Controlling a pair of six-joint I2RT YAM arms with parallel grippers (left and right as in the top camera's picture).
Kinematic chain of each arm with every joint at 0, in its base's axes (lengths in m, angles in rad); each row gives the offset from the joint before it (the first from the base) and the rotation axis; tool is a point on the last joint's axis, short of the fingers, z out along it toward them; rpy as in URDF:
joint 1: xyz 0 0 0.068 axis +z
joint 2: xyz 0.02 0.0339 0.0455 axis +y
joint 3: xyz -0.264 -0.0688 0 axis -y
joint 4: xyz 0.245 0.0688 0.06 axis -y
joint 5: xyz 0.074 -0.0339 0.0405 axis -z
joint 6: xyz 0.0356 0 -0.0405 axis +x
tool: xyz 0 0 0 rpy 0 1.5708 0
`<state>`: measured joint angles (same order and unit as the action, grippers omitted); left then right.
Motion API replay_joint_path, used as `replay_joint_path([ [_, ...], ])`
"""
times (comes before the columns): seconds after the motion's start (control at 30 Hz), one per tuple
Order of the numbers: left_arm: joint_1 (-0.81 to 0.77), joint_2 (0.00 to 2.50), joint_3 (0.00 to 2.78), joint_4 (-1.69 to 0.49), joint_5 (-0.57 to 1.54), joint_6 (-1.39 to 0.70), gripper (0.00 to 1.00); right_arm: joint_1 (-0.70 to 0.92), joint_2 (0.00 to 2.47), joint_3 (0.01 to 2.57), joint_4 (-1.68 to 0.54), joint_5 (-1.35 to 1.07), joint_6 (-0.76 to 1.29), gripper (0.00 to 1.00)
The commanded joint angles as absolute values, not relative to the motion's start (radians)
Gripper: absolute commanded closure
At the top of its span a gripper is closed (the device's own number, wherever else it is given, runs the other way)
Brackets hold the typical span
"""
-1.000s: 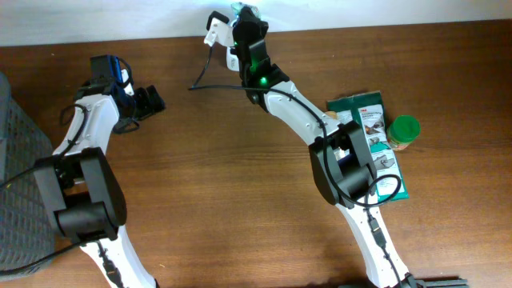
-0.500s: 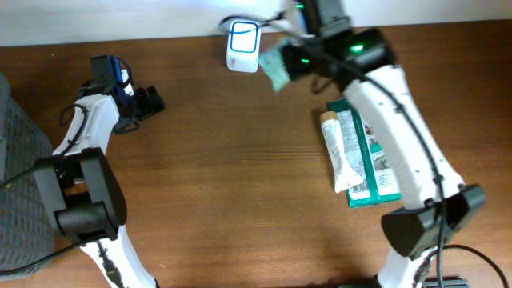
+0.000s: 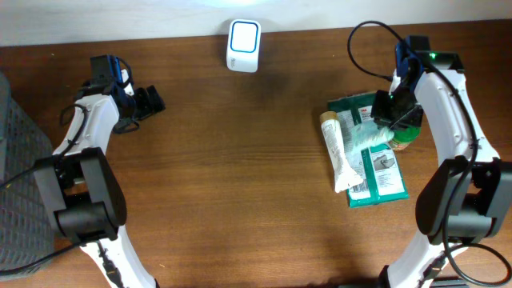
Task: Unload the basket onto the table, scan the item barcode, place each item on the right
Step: 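Place the mint pack on the pile at right and release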
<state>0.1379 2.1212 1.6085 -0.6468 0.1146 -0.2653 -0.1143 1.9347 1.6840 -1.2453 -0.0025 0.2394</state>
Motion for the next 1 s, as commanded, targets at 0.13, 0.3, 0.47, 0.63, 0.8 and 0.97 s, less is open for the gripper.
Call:
replay_joint_path([
  [0.13, 0.142, 2.132, 1.618, -0.647, 0.107, -0.260, 0.01, -0.113, 1.913, 1.719, -1.262, -0.003, 0.240, 0.56],
  [0.3, 0.141, 2.132, 1.618, -0.647, 0.107, -0.260, 0.01, -0.022, 1.715, 1.869, -1.398, -0.004, 0.141, 0.51],
  [0.47, 0.141, 2.132, 1.618, -0.647, 0.107, -0.260, 0.01, 0.112, 1.368, 1.869, -1.476, -0.009, 0.136, 0.02],
  [0.63, 0.141, 2.132, 1.618, -0.647, 0.107, -0.260, 0.01, 0.113, 1.182, 1.869, -1.531, 0.003, 0.131, 0.02],
  [0.8, 0.141, 2.132, 1.618, -0.647, 0.107, -0.260, 0.01, 0.113, 1.069, 1.868, -1.572, 0.064, 0.132, 0.02],
  [0.97, 0.141, 2.132, 1.618, -0.647, 0.107, -0.260, 0.01, 0.083, 0.986, 1.784, -1.425, 0.122, 0.129, 0.02],
])
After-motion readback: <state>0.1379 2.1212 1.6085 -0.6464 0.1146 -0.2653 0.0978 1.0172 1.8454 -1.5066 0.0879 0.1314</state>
